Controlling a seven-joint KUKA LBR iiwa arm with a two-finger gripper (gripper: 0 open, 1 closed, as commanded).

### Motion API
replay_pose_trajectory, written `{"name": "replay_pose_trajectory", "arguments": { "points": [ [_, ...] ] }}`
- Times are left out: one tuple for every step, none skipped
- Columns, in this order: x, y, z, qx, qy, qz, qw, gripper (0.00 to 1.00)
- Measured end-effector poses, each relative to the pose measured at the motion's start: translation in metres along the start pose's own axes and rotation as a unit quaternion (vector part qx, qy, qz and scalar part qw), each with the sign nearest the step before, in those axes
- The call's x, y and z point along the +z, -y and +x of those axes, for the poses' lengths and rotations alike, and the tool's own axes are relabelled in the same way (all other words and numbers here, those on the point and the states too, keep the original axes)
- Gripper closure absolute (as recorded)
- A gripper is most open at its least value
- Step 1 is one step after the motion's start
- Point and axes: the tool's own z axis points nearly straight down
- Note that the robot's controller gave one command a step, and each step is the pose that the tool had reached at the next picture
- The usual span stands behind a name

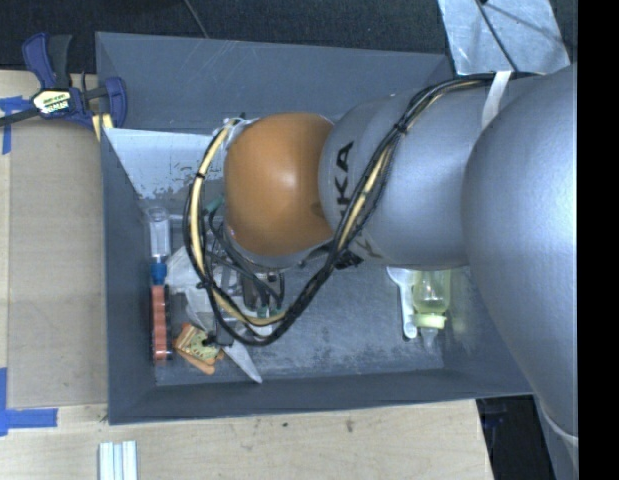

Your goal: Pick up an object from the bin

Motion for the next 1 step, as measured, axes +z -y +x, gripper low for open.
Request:
{"name": "replay_pose_trajectory", "arguments": {
  "points": [
    [-0.0048,0.0011,-0.0017,0.002,0.0036,-0.001,1.0000,0.00]
  ]
}}
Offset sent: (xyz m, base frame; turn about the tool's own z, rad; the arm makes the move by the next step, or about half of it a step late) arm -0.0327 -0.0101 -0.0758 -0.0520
